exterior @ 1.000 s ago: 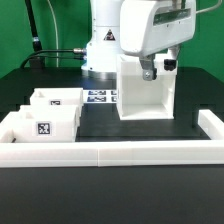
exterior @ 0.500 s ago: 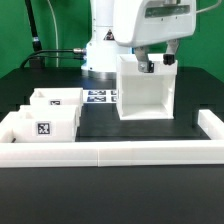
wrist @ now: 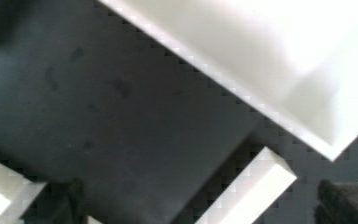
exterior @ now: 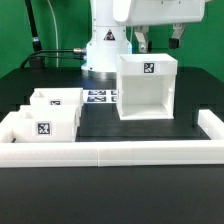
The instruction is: Assemble drawer
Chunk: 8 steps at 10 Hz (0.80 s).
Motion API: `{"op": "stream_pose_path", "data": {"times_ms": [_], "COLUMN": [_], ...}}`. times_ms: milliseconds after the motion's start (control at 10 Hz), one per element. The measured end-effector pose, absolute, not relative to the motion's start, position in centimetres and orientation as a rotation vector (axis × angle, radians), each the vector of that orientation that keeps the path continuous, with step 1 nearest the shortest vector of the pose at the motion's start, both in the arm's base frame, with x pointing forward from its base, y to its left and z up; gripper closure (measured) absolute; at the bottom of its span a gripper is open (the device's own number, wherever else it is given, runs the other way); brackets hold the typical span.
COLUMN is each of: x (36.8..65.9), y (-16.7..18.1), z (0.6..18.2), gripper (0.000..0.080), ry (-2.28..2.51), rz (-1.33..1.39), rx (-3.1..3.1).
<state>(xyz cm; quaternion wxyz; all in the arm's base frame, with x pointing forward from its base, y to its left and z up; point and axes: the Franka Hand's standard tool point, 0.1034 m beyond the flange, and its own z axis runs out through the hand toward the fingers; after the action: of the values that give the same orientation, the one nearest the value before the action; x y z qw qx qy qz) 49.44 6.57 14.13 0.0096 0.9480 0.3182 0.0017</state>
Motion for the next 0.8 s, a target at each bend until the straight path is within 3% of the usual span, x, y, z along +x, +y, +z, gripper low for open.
{"op": "stream_pose_path", "data": {"times_ms": [300,500,800], "x": [49.4,47.6,45.5], "y": [6.3,5.8,7.8], "z": [13.9,13.5,13.1], "gripper": [0.015,0.015,0.015], "ry": [0.975,0.728,0.413], "rz": [0.005,0.046,0.013], "rx": [2.968,3.041,3.106]}}
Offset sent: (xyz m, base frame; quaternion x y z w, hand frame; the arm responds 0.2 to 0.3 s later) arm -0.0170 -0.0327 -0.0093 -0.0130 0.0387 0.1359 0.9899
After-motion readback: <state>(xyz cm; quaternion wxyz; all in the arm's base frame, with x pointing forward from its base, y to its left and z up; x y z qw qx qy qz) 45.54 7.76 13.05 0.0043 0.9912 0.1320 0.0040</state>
